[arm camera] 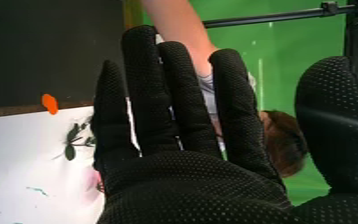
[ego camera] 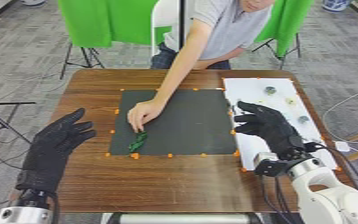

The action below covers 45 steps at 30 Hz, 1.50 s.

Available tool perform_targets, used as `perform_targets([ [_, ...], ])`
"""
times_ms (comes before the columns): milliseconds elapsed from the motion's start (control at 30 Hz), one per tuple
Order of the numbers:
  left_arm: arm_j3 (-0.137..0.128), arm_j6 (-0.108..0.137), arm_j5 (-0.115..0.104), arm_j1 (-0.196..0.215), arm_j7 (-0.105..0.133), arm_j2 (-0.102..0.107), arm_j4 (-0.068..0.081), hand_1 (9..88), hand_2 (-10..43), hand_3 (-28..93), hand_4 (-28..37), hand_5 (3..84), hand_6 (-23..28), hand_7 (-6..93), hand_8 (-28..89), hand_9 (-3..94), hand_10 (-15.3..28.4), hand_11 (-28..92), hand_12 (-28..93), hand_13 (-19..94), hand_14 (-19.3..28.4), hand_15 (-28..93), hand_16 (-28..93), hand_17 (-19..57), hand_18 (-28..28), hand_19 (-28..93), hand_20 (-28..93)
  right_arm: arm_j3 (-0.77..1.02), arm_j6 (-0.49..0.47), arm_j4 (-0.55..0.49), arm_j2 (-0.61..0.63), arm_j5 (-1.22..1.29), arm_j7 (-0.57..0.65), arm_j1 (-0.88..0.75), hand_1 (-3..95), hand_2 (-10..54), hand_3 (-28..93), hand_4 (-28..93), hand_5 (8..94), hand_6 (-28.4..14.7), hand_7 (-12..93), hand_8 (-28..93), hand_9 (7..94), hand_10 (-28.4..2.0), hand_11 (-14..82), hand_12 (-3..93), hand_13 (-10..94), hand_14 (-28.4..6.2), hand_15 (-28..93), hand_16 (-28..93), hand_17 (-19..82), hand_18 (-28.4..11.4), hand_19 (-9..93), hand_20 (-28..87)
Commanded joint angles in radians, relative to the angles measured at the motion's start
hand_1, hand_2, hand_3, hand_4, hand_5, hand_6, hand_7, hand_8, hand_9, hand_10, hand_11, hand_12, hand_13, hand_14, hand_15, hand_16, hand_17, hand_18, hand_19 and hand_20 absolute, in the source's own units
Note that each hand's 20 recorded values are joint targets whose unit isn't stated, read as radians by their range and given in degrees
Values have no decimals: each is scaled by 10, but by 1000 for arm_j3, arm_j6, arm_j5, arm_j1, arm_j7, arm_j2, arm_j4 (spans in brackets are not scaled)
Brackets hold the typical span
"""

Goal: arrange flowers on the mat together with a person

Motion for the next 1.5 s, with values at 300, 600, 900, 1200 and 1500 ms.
perform_targets([
  [300, 2, -2, 0, 2, -11, -4, 7, 216, 60, 773, -283, 391, 98, 149, -102, 377, 211, 278, 103, 266, 282, 550, -109, -82, 246, 532, 69, -3, 18, -14, 6, -20, 3, -1, 243, 54, 784, -251, 513, -15, 136, -115, 534, -185, 179, 150, 449, -185, 544, 97, 99, -227, 587, 162],
  [600, 3, -4, 2, 0, -18, -5, 7, 215, 60, 775, -283, 391, 97, 149, -102, 377, 211, 279, 103, 267, 282, 550, -108, -82, 246, 532, 69, -2, 16, -16, 4, -20, 6, -5, 243, 53, 783, -251, 512, -15, 136, -115, 533, -185, 179, 150, 450, -184, 545, 96, 99, -228, 588, 161],
  [900, 5, -1, 0, 0, -8, -3, 8, 216, 61, 773, -283, 391, 97, 149, -102, 378, 212, 279, 103, 266, 281, 550, -108, -82, 246, 532, 70, -8, 18, -12, 8, -18, 4, 6, 243, 53, 782, -251, 512, -15, 136, -115, 534, -186, 179, 149, 450, -184, 546, 96, 99, -229, 588, 160],
  [1200, 6, -3, 4, -2, -10, -7, 8, 215, 61, 775, -283, 391, 97, 151, -103, 378, 211, 281, 104, 266, 282, 553, -109, -83, 246, 532, 70, -2, 15, -13, 4, -18, 4, 2, 242, 53, 784, -251, 512, -16, 135, -115, 534, -185, 179, 150, 450, -184, 545, 95, 99, -229, 588, 159],
  [1500, 2, 3, 3, 5, -7, -5, 4, 216, 60, 774, -283, 392, 97, 149, -103, 379, 212, 279, 103, 266, 281, 549, -109, -82, 246, 532, 70, -10, 131, -59, 44, -126, 40, 14, 245, 54, 779, -253, 511, -18, 134, -115, 532, -188, 179, 150, 456, -189, 549, 96, 128, -250, 611, 164],
])
